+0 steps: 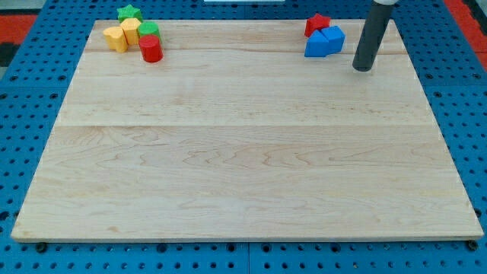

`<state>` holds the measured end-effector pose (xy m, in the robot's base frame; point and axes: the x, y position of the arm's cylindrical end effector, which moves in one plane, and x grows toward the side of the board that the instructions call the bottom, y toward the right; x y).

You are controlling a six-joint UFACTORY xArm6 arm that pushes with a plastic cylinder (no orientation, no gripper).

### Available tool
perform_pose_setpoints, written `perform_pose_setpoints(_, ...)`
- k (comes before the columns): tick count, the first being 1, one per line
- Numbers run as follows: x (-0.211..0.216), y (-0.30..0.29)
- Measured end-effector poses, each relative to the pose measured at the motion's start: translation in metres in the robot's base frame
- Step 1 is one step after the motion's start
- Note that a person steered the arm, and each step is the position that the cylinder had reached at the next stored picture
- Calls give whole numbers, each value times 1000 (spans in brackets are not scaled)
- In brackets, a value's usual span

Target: Push the green star to the right

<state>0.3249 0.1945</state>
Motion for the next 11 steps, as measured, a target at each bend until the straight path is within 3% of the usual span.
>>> perform_pose_setpoints(1, 36, -38)
perform_pose_setpoints(3, 121, -188)
perform_pose_setpoints(4, 100, -190)
perform_pose_setpoints(6, 19, -235)
perform_pose_setpoints(7, 33, -301)
perform_pose_setpoints(9, 23, -497)
perform_pose_setpoints(10, 9, -499)
perform_pose_setpoints(11, -132, -490)
